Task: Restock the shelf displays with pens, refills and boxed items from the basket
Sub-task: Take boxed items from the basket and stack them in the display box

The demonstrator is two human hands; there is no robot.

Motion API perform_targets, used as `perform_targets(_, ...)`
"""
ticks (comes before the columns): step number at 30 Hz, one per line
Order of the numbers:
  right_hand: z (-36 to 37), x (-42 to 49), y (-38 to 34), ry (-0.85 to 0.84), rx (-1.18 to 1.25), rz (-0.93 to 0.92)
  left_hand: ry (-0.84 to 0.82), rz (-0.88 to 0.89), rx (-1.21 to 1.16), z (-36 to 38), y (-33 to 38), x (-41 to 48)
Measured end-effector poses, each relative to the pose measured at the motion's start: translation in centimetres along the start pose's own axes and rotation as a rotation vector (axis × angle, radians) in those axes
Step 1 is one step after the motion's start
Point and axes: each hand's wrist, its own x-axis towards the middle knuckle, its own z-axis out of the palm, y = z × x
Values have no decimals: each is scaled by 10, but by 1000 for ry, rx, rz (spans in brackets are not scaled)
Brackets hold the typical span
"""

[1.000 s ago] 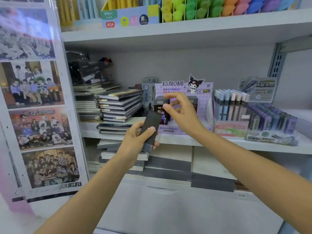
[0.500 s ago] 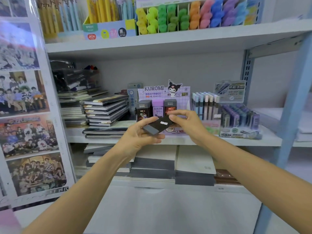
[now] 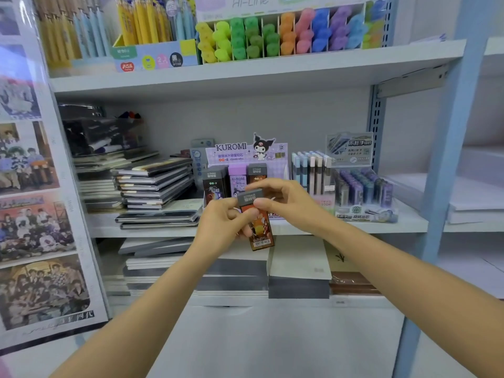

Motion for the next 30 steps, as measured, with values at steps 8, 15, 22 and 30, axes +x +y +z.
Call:
perform_targets(8, -26, 28, 9, 479, -146, 32, 37, 232, 825, -6, -33, 12)
perform_targets(15, -14, 52, 22, 365, -310, 24, -82, 193, 1108, -7, -65, 17)
perform_targets(22, -17, 63, 28, 240, -442, 48, -26, 330, 1107, -7, -66, 18)
perform_targets(30, -15, 84, 24, 172, -632, 63, -6, 347, 1135, -7, -65, 19)
